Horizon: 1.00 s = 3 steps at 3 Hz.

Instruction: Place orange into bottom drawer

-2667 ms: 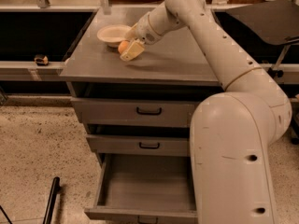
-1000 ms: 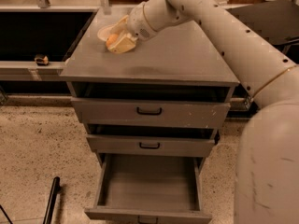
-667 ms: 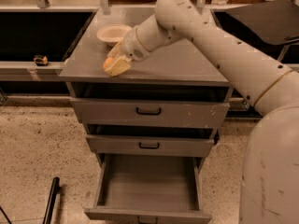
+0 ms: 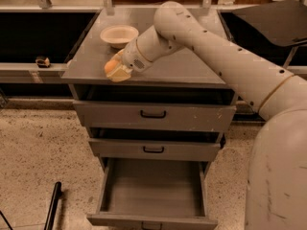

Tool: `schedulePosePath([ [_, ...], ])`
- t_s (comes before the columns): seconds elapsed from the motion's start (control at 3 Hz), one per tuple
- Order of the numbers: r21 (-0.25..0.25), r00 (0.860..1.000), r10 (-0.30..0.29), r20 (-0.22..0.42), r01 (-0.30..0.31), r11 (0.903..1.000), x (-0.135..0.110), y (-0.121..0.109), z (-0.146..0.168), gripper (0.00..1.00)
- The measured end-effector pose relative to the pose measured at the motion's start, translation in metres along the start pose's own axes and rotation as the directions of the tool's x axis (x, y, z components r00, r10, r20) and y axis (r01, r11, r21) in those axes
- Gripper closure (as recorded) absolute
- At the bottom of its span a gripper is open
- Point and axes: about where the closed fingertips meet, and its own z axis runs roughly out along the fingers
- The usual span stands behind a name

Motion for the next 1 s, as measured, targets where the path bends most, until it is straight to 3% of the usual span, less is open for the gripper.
schedulePosePath([
  [0.33, -0.014, 0.997, -0.067, 0.026, 0.068, 0.9976, -0.015, 0.005, -0.006, 1.0],
  [0.67, -0.069, 0.969, -0.194, 0.152, 0.207, 0.976, -0.054, 0.028, -0.016, 1.0],
  [1.0, -0.066, 0.946, -0.283, 0.157, 0.296, 0.9528, -0.065, 0.047, -0.024, 1.0],
])
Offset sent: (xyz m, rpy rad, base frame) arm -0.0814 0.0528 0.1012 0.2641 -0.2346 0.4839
